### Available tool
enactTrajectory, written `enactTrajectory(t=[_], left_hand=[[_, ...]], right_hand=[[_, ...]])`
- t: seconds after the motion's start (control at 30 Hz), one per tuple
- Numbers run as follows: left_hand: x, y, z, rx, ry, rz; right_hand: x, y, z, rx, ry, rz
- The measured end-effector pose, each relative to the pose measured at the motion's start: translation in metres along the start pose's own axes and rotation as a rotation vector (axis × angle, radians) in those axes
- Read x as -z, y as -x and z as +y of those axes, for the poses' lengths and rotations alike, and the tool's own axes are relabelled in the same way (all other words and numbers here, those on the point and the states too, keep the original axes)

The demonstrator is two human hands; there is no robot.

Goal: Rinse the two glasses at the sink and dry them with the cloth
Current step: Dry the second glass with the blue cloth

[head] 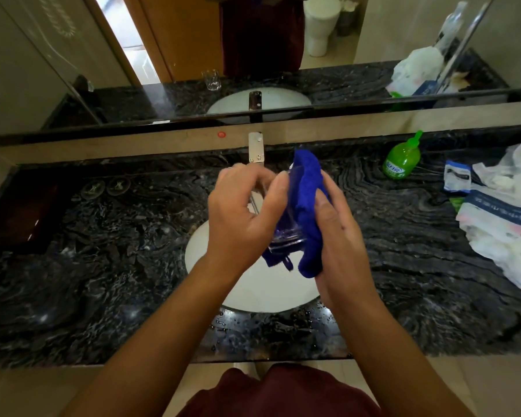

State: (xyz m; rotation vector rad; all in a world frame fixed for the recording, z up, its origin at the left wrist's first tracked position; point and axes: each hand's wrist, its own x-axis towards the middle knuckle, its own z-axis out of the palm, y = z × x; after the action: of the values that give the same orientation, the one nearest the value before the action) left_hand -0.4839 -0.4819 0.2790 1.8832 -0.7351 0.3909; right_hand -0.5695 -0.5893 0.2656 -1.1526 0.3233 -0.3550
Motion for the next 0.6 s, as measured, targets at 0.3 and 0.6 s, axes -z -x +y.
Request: enactTrajectory(t=[0.3,0.6], left_hand=[[0.023,-0.021,0.017,0.200,0.362,-0.499],[0.011,-0.010,0.011,0.600,0.688,-0.709]], right_hand=[[0.024,-0.007,-0.022,-0.129,0.087,-0.131],[0.027,-0.006,-0.018,-0.192,-0.101,-0.092]])
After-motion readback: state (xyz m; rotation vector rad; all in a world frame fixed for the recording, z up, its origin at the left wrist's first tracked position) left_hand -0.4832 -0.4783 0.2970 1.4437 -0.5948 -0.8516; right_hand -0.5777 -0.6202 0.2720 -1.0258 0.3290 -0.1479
